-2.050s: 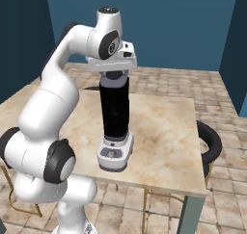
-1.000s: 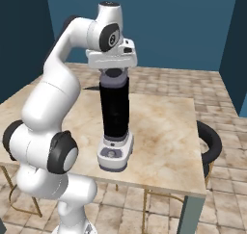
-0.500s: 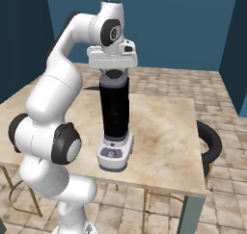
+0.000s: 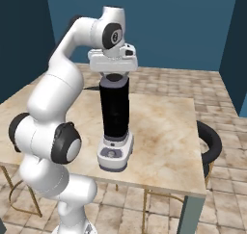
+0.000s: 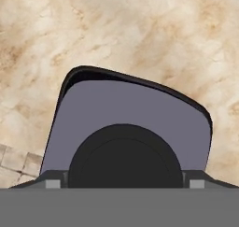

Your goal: Close the lid blender by securely placing the lid on top.

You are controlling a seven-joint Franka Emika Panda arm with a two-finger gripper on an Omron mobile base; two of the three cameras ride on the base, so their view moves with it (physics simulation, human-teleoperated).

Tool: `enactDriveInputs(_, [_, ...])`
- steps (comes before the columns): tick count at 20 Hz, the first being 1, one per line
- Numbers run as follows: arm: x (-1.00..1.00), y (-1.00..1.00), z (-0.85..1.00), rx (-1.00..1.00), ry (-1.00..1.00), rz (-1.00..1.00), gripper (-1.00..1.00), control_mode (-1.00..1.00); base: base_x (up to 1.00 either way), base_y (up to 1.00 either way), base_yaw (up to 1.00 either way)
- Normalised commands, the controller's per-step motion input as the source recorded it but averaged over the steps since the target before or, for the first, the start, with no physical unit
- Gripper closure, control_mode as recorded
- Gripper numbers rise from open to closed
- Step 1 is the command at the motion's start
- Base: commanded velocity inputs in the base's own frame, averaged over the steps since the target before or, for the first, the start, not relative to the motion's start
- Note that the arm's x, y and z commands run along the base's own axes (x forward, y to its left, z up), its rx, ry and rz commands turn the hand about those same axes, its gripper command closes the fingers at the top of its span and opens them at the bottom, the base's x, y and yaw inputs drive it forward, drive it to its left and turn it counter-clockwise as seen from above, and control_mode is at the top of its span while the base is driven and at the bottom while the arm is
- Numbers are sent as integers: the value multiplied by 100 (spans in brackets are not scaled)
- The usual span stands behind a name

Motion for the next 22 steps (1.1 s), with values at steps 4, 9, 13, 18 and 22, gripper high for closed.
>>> enactDriveInputs(4, [-7, 0, -17, 0, -8, 0, -100, -100, 0, 0, 0])
enactDriveInputs(9, [-8, 0, 0, 0, -12, 0, -100, -100, 0, 0, 0])
enactDriveInputs(13, [-22, 0, 9, 0, -20, 0, -100, -100, 0, 0, 0])
enactDriveInputs(18, [-25, 0, 10, 0, -20, 0, -100, -100, 0, 0, 0])
enactDriveInputs(22, [-31, 0, 10, 0, -15, 0, -100, -100, 0, 0, 0])
